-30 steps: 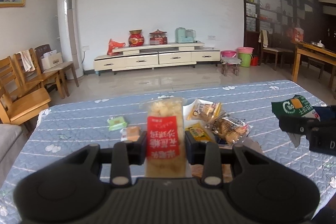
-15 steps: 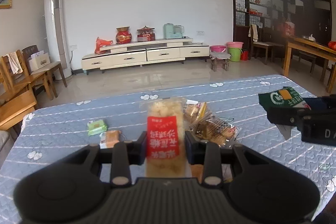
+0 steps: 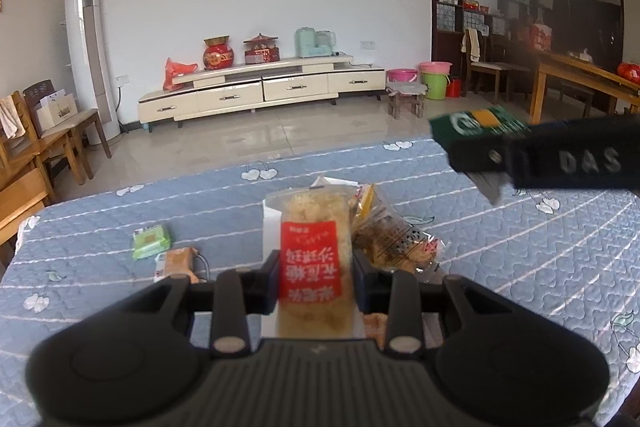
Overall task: Organize snacks
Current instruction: 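Carry the red-label pack and green biscuit pack over the white tray with both tools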
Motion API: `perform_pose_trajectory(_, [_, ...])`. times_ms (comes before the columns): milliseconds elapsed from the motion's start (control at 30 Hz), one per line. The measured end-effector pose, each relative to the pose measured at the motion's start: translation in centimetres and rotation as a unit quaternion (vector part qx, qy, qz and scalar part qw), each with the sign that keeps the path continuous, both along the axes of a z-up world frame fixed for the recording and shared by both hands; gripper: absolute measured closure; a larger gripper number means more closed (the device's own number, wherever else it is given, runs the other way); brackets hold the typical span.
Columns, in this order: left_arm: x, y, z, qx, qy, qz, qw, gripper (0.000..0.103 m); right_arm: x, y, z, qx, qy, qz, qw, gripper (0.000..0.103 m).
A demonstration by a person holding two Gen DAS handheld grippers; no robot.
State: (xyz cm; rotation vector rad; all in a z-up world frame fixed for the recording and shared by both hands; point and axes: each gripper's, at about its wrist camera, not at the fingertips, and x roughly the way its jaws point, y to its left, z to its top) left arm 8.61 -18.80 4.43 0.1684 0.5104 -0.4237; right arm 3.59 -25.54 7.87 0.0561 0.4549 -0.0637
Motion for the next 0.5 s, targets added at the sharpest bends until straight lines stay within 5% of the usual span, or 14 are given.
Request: perform_pose_trajectory(500, [2.2, -2.1, -1.4, 0.005, 0.021, -0.013, 0.9997, 0.069, 5.8, -0.6, -1.8, -0.004, 0.033, 0.025, 0.999, 0.040])
